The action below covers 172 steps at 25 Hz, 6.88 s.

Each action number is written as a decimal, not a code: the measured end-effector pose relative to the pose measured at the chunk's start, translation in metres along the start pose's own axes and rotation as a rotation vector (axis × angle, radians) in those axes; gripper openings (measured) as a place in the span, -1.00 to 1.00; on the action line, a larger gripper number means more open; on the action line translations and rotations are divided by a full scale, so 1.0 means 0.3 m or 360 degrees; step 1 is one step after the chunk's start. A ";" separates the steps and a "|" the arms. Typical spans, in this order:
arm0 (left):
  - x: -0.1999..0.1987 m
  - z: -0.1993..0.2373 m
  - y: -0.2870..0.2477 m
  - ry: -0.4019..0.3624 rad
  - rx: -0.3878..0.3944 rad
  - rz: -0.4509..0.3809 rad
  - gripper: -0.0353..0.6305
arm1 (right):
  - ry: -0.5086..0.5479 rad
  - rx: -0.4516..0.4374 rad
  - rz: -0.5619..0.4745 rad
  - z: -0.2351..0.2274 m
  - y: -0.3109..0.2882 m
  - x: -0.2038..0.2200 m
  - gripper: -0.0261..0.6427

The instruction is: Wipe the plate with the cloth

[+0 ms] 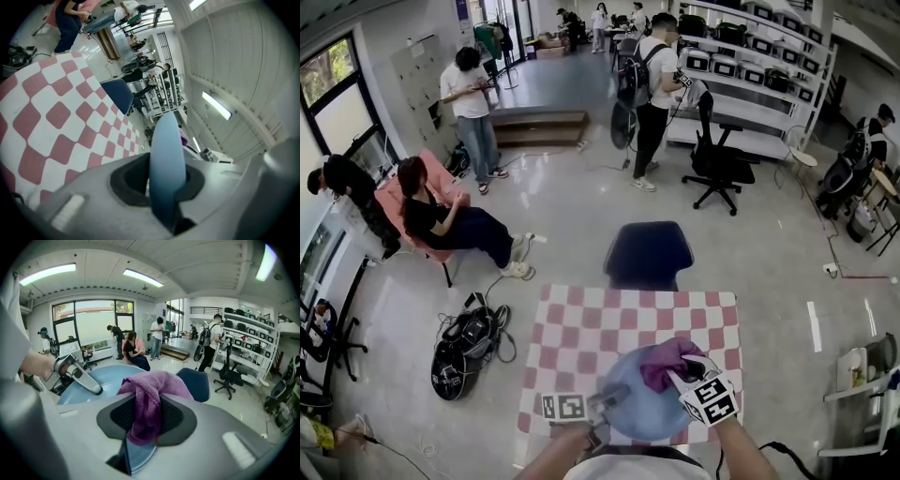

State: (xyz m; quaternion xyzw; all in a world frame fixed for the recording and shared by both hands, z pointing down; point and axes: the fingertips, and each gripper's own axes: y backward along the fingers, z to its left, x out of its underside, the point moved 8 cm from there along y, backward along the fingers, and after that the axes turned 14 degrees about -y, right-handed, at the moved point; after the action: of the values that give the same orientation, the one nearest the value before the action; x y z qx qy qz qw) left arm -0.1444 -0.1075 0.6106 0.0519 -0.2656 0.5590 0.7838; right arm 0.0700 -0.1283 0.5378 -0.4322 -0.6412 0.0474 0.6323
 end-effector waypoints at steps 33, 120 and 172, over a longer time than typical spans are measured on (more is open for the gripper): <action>0.138 -0.001 -0.086 0.0017 -0.0168 0.0010 -0.77 | 0.0624 -0.0118 0.0289 -0.052 -0.044 0.130 -0.61; 0.148 0.065 -0.041 0.0040 -0.0273 0.0054 -0.76 | 0.1055 -0.0505 0.0934 -0.005 0.000 0.402 -0.61; 0.017 0.005 -0.051 -0.1028 -0.0381 0.0296 -0.76 | -0.0297 -0.0878 0.0145 -0.198 0.112 0.093 -0.62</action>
State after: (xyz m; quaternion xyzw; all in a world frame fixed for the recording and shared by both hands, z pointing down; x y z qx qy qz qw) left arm -0.1299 -0.1095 0.6177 0.1094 -0.5669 0.5475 0.6057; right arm 0.1420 -0.1192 0.5506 -0.6100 -0.6651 -0.0609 0.4264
